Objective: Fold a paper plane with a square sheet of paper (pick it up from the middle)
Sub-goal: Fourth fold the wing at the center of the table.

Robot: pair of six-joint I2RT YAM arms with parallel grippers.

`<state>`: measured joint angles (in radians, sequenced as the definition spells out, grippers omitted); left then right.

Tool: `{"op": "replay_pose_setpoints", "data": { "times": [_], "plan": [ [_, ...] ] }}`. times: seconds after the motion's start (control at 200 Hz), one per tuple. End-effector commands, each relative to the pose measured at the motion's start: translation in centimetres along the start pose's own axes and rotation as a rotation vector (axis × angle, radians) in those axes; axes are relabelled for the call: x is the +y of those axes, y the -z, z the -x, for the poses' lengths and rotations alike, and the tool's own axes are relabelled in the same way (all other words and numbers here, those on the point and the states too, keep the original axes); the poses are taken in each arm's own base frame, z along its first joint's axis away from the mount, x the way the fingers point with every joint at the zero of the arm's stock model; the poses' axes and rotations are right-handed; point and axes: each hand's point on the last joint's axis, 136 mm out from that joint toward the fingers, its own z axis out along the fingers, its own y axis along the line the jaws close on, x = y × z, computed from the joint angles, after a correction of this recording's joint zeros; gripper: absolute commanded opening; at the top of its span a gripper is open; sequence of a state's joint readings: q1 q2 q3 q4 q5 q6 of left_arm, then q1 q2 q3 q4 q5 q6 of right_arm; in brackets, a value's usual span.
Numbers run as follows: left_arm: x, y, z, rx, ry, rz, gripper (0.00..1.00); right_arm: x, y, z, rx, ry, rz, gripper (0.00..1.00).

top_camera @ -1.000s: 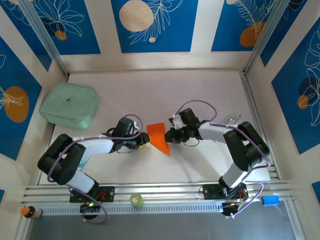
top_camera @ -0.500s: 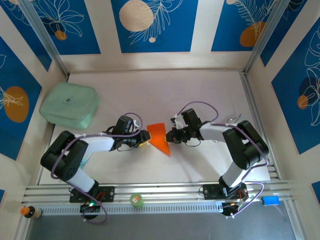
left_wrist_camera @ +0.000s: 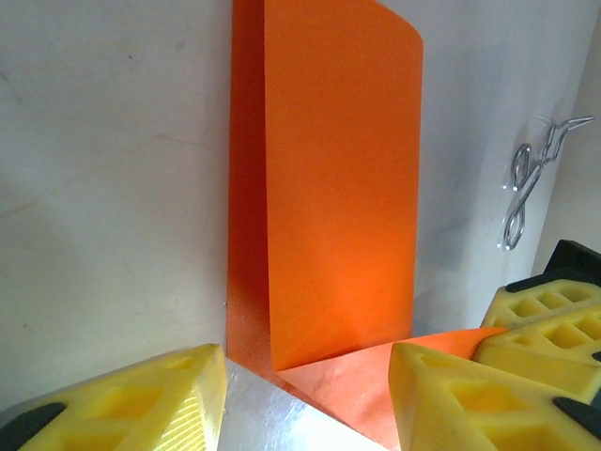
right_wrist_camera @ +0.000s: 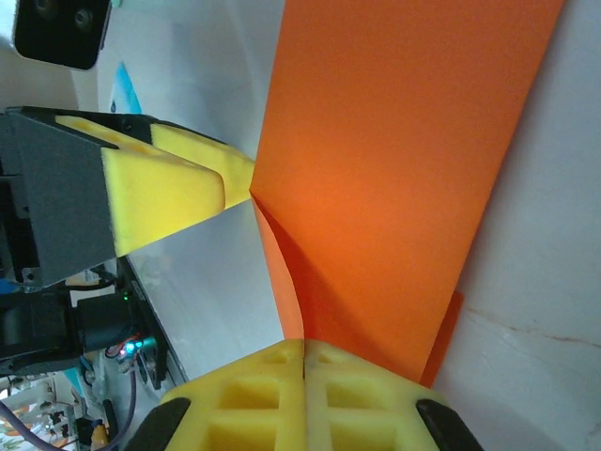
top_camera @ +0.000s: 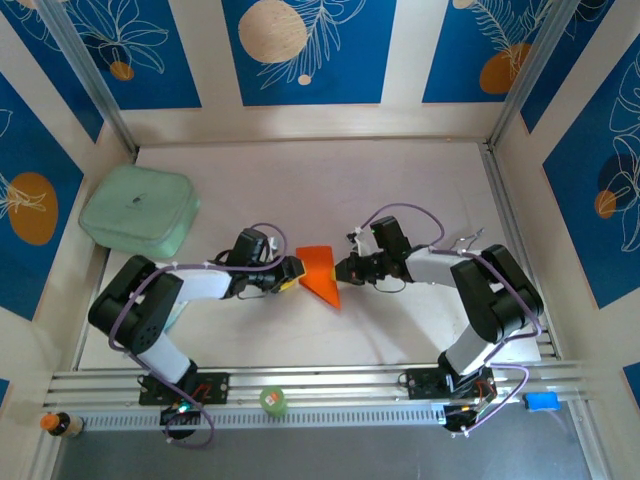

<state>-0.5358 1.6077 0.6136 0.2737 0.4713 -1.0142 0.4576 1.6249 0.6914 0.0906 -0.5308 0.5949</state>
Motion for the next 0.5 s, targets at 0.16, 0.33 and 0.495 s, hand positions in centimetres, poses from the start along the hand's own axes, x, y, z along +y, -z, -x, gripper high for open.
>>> {"op": "replay_pose_setpoints", "data": {
  "times": [0.16,0.33,0.495],
  "plan": [
    [-1.0,-0.8,1.2,0.000,0.005,-0.051,0.47,0.7,0.4,-0.5,0.012,-0.007,0.044,0.03],
    [-1.1,-1.5,1.4,0.007,0.016,-0.071,0.43,0.7,0.5,-0.6,0.013,-0.007,0.051,0.04],
    [-1.4,-1.7,1.7,0.004,0.016,-0.082,0.38,0.6,0.6,-0.7,0.010,-0.006,0.055,0.04]
  ]
}}
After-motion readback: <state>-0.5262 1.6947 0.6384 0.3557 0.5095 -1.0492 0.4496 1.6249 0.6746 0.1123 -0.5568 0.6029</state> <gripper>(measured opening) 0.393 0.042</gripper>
